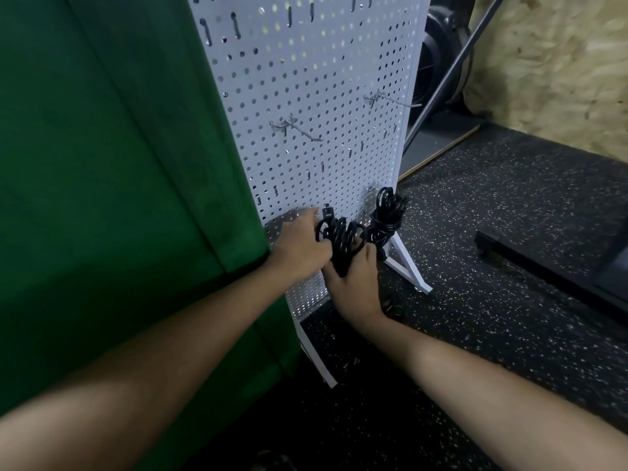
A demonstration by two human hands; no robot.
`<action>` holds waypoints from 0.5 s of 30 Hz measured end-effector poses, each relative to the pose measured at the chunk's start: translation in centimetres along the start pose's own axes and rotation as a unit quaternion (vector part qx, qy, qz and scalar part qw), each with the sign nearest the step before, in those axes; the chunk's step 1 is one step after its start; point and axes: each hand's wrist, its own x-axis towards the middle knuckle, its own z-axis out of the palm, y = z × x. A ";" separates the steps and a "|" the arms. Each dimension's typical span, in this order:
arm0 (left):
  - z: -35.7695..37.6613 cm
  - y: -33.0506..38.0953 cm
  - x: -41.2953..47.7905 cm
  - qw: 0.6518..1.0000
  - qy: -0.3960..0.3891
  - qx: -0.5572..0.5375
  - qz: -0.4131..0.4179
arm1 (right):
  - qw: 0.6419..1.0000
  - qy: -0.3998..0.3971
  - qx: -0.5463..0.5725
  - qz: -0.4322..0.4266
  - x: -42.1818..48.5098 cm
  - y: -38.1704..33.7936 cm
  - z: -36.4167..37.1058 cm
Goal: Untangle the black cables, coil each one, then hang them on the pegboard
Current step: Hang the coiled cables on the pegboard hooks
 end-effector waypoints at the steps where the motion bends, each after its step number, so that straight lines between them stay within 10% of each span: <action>1: 0.0 0.0 0.0 1.000 0.003 -0.002 -0.003 | 1.000 -0.003 0.001 -0.003 0.0 -0.2 0.2; 15: 0.8 -0.5 0.0 0.999 0.001 0.026 0.028 | 1.000 -0.005 0.016 0.008 1.7 -1.5 1.8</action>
